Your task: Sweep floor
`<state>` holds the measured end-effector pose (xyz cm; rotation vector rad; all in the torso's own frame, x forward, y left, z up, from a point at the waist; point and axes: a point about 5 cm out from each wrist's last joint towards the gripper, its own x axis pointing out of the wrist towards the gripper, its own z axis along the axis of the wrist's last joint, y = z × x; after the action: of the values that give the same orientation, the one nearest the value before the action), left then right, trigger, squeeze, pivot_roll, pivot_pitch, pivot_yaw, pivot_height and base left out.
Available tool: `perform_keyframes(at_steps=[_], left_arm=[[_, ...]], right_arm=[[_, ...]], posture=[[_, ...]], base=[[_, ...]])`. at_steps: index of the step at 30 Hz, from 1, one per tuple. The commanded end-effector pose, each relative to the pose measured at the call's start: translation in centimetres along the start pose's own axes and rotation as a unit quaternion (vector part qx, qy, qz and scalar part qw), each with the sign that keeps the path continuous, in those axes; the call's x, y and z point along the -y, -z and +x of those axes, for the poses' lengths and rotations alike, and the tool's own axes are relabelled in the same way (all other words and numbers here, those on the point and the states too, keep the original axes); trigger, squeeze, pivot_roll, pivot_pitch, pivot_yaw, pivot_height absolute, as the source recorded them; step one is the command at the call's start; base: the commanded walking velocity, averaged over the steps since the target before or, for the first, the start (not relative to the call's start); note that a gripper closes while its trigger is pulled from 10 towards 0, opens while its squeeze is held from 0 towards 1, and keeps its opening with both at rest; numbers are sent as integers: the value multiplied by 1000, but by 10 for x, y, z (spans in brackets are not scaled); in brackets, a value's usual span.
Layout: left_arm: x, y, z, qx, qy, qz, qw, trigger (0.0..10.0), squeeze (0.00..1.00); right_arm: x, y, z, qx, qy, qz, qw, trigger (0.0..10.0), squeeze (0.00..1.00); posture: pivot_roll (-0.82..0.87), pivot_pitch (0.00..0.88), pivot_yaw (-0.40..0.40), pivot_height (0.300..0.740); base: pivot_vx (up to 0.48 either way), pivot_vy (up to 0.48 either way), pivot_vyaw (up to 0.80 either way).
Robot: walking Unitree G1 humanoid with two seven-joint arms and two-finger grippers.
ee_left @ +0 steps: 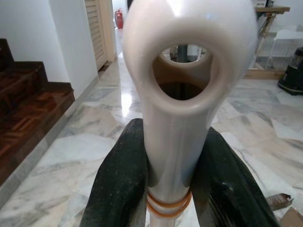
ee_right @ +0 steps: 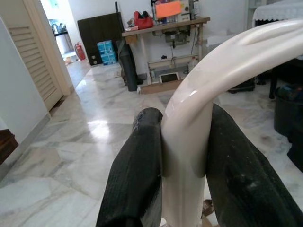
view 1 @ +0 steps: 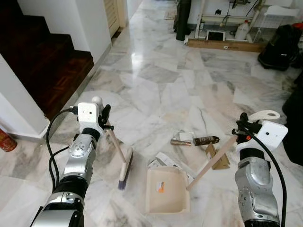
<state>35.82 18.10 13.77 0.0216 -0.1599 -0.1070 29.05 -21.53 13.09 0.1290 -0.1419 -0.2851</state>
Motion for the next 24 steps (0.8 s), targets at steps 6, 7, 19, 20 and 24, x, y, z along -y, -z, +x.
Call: perform_keyframes(at_steps=[6,7,19,20,24], left_arm=[[-2,-9,1,21,-1,6,1000,10000,0],[-1,-9,1,21,-1,6,1000,10000,0],[-1,-8,1,20,-3,6,1000,10000,0],[-1,-8,1,20,-2,6,1000,10000,0],[0,-8,1,20,-1,5,1000,10000,0]], right_arm=[[-7,-9,1,20,-10,4,1000,10000,0],[-7,-10,1,21,-11,4,1000,10000,0],[-2,-8,0,17,-5,-1,1000,10000,0],[-3,-8,0,17,-5,-2,1000,10000,0],[-3,-8,0,15,-5,-2,1000,10000,0]], posture=[[39,98,20,740],[38,98,19,740],[35,103,17,740],[35,103,17,740],[35,109,18,740]], base=[[296,0,0],[296,0,0],[296,0,0],[296,0,0],[291,0,0]])
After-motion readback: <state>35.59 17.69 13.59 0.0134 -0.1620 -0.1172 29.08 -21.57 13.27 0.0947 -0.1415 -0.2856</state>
